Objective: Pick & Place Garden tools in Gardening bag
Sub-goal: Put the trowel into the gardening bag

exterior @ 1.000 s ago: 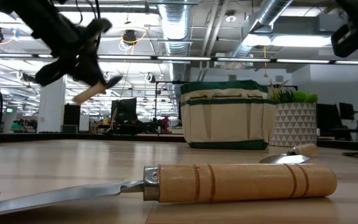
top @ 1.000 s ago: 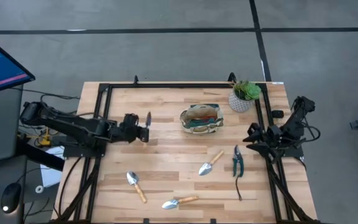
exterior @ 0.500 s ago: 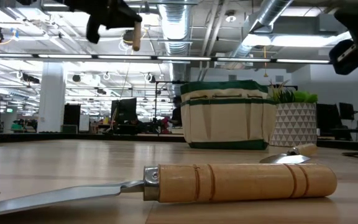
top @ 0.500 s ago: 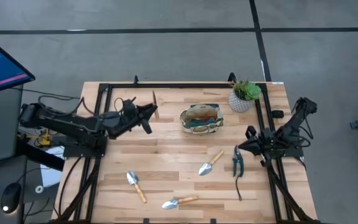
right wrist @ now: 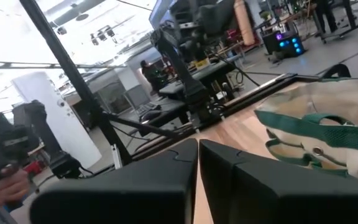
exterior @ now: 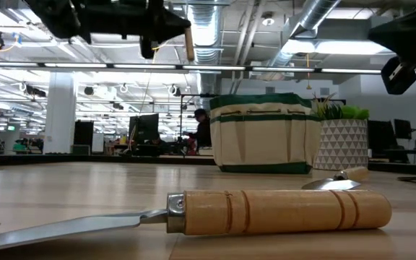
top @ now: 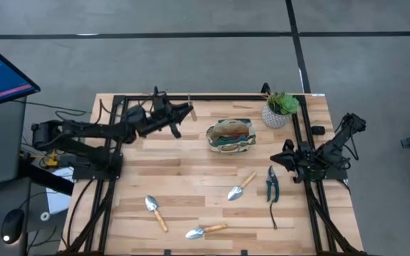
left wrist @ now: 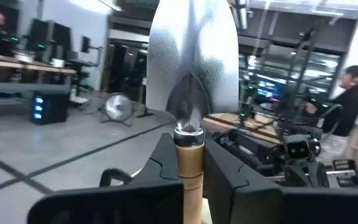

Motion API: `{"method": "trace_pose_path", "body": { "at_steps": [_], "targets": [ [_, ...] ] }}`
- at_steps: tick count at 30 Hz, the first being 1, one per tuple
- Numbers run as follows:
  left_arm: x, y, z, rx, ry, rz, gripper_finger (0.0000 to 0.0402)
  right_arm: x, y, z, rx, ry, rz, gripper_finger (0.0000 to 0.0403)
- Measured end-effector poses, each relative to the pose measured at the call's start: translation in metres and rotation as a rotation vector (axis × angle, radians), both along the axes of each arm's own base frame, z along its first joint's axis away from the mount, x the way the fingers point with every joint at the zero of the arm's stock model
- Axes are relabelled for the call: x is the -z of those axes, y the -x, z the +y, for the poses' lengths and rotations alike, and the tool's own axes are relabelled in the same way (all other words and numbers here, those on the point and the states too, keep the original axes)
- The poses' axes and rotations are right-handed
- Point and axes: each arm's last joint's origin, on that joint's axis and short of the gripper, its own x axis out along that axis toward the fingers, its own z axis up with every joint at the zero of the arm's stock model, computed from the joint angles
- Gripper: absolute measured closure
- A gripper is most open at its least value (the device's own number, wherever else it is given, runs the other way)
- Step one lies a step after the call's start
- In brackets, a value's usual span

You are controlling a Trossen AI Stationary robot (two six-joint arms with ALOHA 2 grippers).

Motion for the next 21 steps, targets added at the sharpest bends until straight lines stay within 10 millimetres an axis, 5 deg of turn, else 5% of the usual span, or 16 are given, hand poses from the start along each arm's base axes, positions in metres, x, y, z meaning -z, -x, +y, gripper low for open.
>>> {"method": "trace_pose_path", "body": {
  "at_steps": [11,21],
  "targets": [
    [0.018,0.018,0.075,0.233,-0.08,-0.029,0.0394,0.0,0.0,0.0,0.0,0.003,0.003,0.0389],
    [0.041,-0.009,0.106,0.476,-0.006,0.046,0.0394,0.0,0.0,0.0,0.0,0.003,0.003,0.0387]
  ]
}}
